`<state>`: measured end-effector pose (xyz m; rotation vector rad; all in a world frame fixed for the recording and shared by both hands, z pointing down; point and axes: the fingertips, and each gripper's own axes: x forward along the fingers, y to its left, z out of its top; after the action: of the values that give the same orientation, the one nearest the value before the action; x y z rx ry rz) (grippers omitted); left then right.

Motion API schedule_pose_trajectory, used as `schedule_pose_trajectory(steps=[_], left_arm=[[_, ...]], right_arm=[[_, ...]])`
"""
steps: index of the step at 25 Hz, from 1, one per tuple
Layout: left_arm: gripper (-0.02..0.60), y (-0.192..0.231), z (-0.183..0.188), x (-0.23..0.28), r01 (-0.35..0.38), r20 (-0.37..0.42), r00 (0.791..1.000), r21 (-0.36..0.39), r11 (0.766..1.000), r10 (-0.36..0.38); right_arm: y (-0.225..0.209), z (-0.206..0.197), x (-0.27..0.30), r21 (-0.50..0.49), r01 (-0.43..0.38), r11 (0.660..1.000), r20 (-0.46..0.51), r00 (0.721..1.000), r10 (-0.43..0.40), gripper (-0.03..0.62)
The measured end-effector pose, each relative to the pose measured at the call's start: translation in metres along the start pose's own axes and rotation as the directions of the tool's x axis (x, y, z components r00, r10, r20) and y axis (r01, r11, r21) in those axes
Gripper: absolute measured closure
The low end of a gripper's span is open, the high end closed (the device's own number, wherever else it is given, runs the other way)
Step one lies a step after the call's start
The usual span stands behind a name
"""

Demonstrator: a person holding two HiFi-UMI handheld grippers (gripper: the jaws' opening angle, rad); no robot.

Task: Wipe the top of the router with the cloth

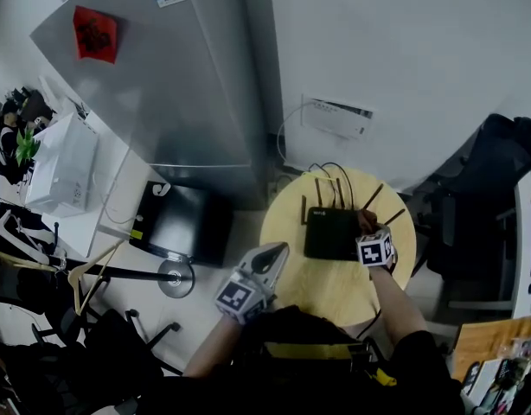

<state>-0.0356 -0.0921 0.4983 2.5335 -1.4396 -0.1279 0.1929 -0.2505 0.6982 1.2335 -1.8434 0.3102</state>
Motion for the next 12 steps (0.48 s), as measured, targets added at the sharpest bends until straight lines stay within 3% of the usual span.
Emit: schedule_pose_trajectory(steps=[3, 5, 8, 12], left_arm=[[0.584, 0.007, 0.004, -0.004, -0.007, 0.018, 1.000, 0.000, 1.000, 0.007], [0.584, 0.009, 0.007, -0.007, -0.014, 0.030, 0.999, -0.002, 1.000, 0.014], [0.584, 0.013, 0.009, -0.014, -0.030, 0.036, 0.999, -0.010, 0.999, 0.031], [0.584, 0.018, 0.011, -0.027, -0.057, 0.048, 0.997, -0.003, 0.998, 0.057]], right_arm=[[0.031, 0.004, -0.004, 0.045, -0.143, 0.989, 0.027, 0.990, 0.142, 0.533], [0.062, 0.014, -0.012, 0.081, -0.282, 0.956, 0.050, 0.959, 0.279, 0.533], [0.117, 0.034, -0.025, 0.096, -0.495, 0.864, 0.114, 0.867, 0.484, 0.533], [0.181, 0.045, -0.039, 0.119, -0.653, 0.748, 0.100, 0.757, 0.646, 0.533]])
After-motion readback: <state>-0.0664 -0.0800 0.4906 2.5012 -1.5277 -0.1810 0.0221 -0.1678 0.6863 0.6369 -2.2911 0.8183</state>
